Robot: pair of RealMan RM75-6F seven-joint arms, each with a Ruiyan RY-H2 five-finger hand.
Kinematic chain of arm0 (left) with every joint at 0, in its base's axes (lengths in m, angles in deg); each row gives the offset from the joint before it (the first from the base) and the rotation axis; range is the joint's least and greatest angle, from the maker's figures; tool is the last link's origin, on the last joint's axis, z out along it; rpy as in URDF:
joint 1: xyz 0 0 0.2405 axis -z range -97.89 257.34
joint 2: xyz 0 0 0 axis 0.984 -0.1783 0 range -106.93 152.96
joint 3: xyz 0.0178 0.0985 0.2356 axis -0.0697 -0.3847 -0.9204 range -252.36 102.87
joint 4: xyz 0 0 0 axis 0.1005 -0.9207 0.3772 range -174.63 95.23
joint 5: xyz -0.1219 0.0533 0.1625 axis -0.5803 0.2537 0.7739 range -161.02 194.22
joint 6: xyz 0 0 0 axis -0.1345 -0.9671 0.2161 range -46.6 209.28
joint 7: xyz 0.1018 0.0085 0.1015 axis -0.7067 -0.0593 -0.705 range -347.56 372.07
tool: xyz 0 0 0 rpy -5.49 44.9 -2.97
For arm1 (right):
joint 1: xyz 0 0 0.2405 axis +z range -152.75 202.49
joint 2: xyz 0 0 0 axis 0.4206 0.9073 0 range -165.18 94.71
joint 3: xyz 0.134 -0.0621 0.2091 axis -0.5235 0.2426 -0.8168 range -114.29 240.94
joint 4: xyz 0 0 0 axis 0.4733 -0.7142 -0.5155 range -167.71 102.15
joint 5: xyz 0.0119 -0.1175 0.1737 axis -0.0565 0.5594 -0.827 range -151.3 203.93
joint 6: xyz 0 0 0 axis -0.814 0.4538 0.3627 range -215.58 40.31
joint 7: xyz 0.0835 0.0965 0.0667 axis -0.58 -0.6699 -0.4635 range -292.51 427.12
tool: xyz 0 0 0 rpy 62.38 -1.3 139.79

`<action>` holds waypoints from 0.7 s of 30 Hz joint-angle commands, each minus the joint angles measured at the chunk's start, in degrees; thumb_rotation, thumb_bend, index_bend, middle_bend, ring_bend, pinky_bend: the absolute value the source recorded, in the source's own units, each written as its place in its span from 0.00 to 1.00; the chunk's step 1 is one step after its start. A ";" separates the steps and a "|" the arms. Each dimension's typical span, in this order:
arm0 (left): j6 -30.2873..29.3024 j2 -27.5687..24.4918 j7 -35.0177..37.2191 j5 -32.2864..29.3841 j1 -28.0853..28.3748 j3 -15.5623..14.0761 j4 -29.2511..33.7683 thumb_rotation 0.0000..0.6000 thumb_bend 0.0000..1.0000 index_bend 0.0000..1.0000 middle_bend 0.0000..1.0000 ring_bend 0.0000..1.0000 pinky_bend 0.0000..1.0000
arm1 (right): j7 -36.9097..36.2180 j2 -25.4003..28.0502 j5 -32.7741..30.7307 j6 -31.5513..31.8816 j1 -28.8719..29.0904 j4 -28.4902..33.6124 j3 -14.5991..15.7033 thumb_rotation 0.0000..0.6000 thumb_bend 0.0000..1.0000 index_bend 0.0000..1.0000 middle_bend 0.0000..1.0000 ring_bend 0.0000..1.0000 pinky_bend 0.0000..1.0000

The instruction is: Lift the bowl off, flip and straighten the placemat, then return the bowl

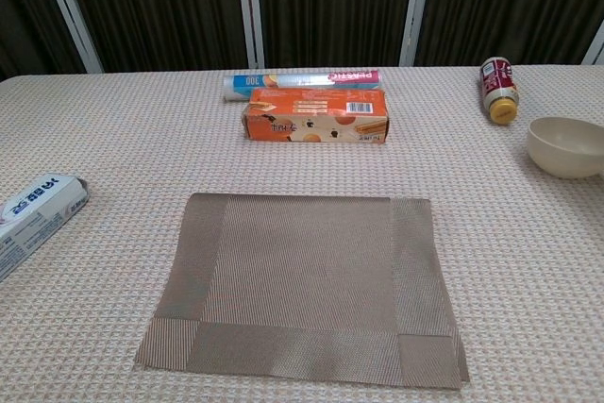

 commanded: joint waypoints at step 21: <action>17.78 24.09 0.71 19.08 13.74 -8.65 -18.99 1.00 0.24 0.49 0.00 0.00 0.00 | 12.88 8.74 5.28 15.15 -13.04 24.47 6.54 1.00 0.00 0.00 0.00 0.00 0.00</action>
